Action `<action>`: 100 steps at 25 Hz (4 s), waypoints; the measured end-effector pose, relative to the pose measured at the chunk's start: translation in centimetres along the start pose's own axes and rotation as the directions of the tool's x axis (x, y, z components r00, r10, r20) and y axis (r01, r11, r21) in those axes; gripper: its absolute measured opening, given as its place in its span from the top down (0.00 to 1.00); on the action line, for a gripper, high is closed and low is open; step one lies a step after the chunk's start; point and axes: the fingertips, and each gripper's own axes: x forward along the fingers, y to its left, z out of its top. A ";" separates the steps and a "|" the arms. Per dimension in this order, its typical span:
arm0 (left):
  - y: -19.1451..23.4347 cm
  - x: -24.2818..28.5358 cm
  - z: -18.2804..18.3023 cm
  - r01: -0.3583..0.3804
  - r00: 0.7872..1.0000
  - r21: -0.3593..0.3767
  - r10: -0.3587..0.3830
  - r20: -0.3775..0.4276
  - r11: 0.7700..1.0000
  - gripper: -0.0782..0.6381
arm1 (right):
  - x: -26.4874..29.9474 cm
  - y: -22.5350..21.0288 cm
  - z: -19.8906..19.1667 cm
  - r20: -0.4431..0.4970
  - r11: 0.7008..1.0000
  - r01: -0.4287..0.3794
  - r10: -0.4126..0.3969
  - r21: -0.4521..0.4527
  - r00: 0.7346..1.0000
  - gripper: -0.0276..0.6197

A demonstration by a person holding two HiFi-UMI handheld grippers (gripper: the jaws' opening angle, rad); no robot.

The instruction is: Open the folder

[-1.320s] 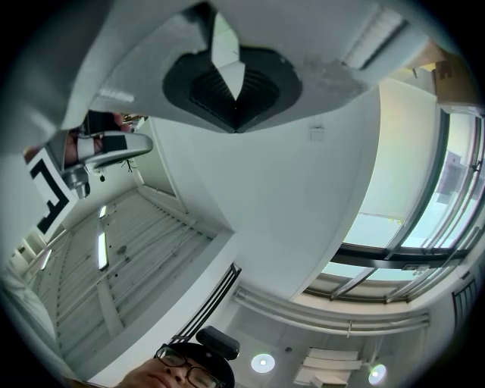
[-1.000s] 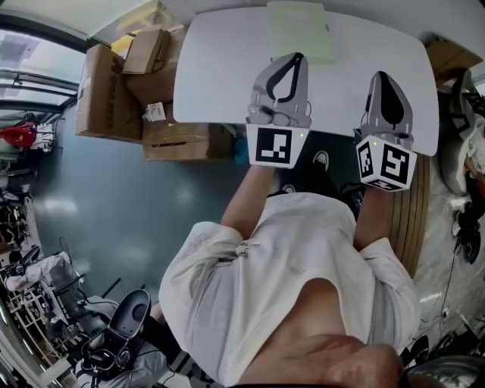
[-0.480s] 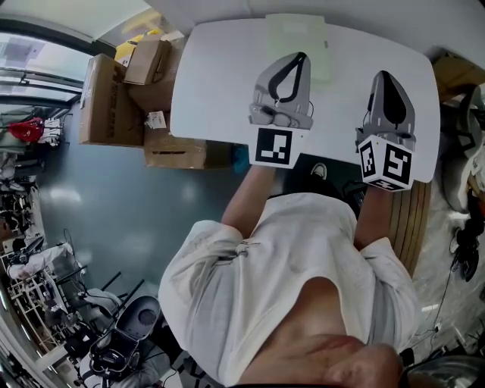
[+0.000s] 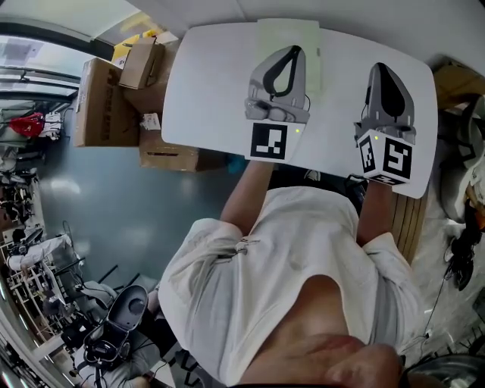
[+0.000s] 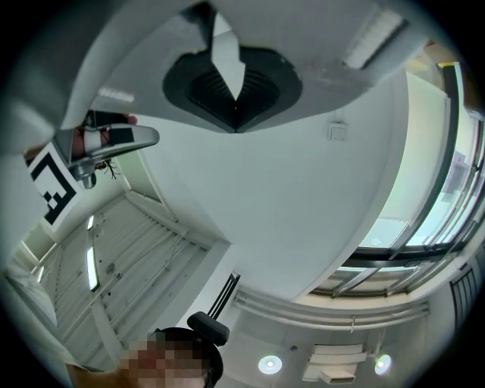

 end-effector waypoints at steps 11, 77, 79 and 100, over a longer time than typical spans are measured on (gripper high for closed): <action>1.2 3.2 -3.5 0.032 0.999 0.034 -0.031 -0.026 0.999 0.89 | 3.9 -0.5 -2.6 -0.033 1.000 0.009 -0.009 -0.001 0.999 0.96; -9.3 -1.5 -38.7 0.654 0.640 0.329 -0.265 -0.721 0.681 0.63 | 4.9 -1.8 -11.6 -0.174 0.998 0.024 -0.015 0.050 0.985 0.96; -9.4 -1.6 -39.1 0.661 0.633 0.334 -0.261 -0.728 0.672 0.63 | 4.8 -1.8 -11.7 -0.179 0.998 0.024 -0.014 0.051 0.984 0.96; -8.6 -2.0 -39.3 0.690 0.619 0.351 -0.265 -0.740 0.633 0.75 | 5.2 -0.2 -15.5 -0.268 0.998 0.003 0.014 0.062 0.963 0.96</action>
